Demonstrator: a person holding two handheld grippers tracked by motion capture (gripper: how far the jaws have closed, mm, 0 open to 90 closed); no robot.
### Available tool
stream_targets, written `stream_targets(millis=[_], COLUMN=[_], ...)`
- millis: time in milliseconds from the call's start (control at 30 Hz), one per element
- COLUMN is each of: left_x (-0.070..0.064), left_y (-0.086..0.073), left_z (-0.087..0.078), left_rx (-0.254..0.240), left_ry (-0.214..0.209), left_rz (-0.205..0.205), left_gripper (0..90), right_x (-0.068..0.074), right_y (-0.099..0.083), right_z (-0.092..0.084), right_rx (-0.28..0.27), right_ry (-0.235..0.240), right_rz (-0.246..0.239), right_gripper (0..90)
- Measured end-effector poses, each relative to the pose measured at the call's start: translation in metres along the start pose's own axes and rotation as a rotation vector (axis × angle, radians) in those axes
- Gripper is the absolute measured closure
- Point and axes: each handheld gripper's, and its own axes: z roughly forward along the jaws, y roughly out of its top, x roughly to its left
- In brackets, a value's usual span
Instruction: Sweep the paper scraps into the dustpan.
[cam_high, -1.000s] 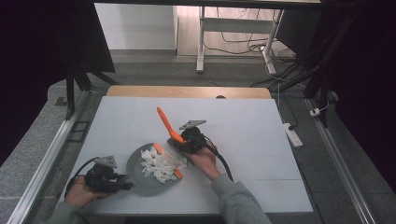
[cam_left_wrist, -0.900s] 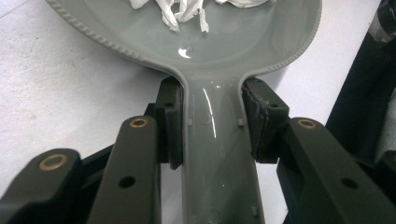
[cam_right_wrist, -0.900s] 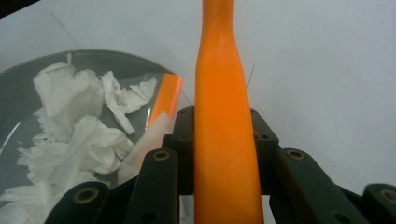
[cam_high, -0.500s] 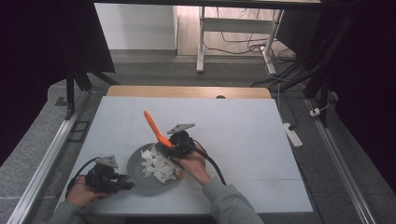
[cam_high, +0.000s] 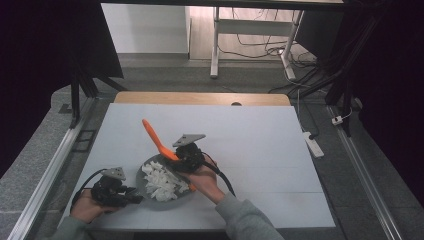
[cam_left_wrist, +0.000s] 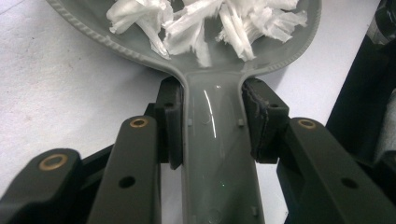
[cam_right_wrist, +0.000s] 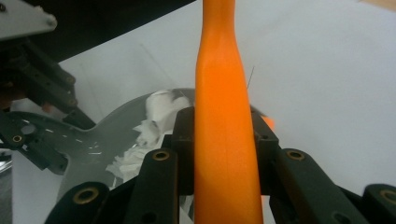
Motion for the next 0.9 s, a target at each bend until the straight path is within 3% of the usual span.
stream_targets(millis=[300, 433, 600, 767, 833, 900], left_x=[0.0, -0.001, -0.002, -0.003, -0.003, -0.003], left_y=[-0.001, -0.001, -0.001, -0.001, -0.001, -0.001], left_z=[0.0, 0.0, 0.001, 0.001, 0.001, 0.002], left_rx=[-0.001, 0.0, -0.004, -0.006, -0.007, -0.007], left_ry=[0.003, 0.004, 0.01, 0.009, 0.01, 0.009], left_rz=[0.0, -0.002, -0.002, -0.007, -0.008, -0.009], left_gripper=[61.7, 61.7, 61.7, 61.8, 61.7, 61.7], right_x=[-0.018, -0.027, -0.031, -0.02, -0.01, -0.005], right_y=[-0.002, -0.011, -0.034, -0.041, -0.039, -0.037], right_z=[-0.019, -0.021, -0.014, -0.008, -0.006, -0.006], right_rx=[-0.028, 0.005, 0.082, 0.091, 0.085, 0.071], right_ry=[-0.054, -0.087, -0.114, -0.085, -0.073, -0.032], right_rz=[0.017, 0.035, 0.055, 0.053, 0.028, 0.043], right_gripper=[70.5, 70.5, 70.5, 70.5, 70.5, 70.5])
